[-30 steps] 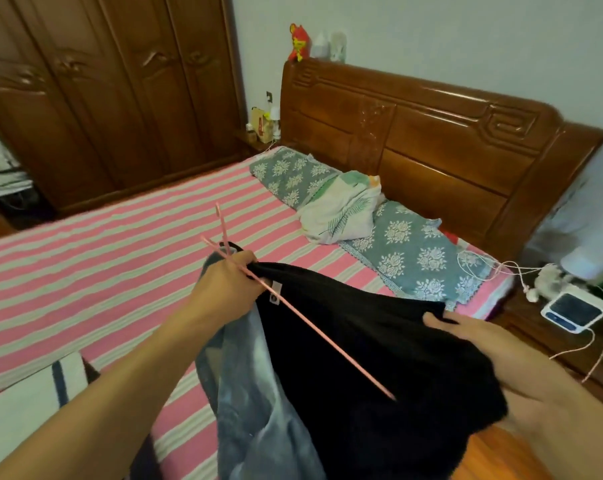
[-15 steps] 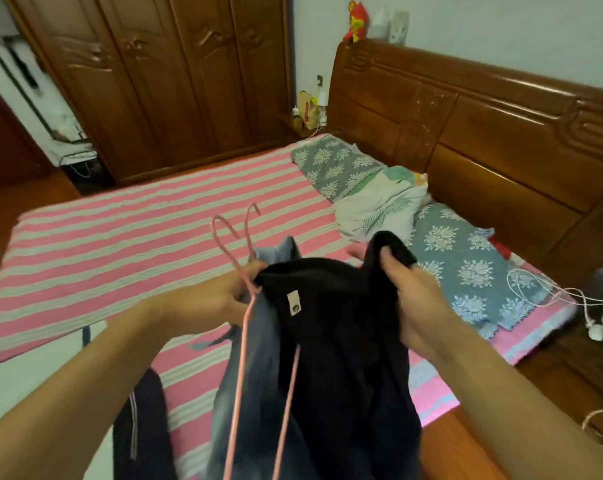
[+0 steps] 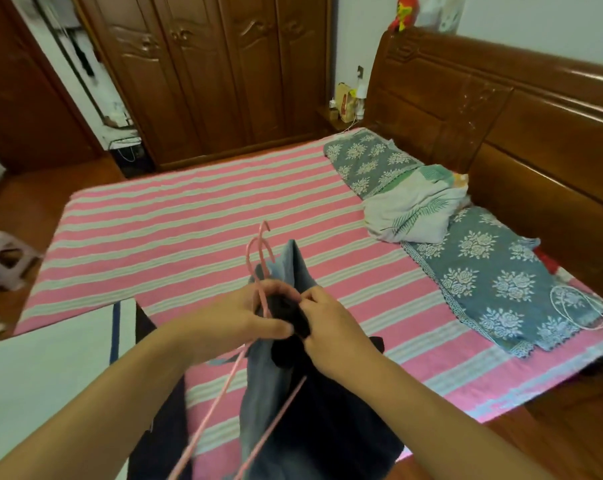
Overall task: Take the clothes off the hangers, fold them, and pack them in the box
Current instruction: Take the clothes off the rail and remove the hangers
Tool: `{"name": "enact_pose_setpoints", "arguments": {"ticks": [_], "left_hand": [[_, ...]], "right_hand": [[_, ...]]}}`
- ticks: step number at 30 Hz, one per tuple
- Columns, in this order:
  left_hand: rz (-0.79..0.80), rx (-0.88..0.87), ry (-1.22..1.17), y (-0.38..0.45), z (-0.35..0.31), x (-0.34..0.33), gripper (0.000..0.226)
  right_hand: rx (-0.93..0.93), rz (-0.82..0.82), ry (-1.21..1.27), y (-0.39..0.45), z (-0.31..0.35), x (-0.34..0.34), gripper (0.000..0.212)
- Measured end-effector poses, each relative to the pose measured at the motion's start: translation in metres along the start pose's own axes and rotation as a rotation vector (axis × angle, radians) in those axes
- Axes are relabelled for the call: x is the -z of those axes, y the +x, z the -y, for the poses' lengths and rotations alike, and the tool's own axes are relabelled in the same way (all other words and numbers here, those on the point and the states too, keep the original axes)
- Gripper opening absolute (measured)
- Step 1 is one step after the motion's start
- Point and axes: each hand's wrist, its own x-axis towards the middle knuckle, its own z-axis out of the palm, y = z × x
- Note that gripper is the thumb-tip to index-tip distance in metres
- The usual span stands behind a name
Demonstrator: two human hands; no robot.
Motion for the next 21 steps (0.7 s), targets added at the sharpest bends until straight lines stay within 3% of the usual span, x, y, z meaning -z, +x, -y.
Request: {"name": "enact_pose_setpoints", "arguments": {"ticks": [2,4,7,10,12,15,21], "left_hand": [[-0.017,0.024,-0.094,-0.007,0.012,0.005,0.058],[-0.05,0.029,-0.208,-0.014,0.018,0.011,0.061],[-0.106,0.054,-0.209,-0.022,0.031,0.02,0.059],[-0.169,0.082,-0.174,-0.033,0.034,0.017,0.057],[-0.286,0.081,-0.208,-0.043,0.035,0.021,0.061],[-0.435,0.092,-0.212,-0.056,0.035,0.038,0.052],[-0.625,0.132,-0.05,-0.058,0.04,0.041,0.061]], "right_hand": [[0.026,0.011,-0.017,0.0,-0.008,0.003,0.041],[0.011,-0.007,-0.012,-0.001,-0.033,0.012,0.047],[-0.089,-0.01,-0.176,-0.002,-0.073,0.036,0.036],[-0.231,-0.1,-0.278,0.024,-0.111,0.073,0.008],[-0.382,-0.148,-0.3,0.047,-0.139,0.103,0.01],[-0.447,-0.213,-0.113,0.069,-0.151,0.132,0.017],[-0.261,-0.469,0.376,0.092,-0.083,0.154,0.013]]}}
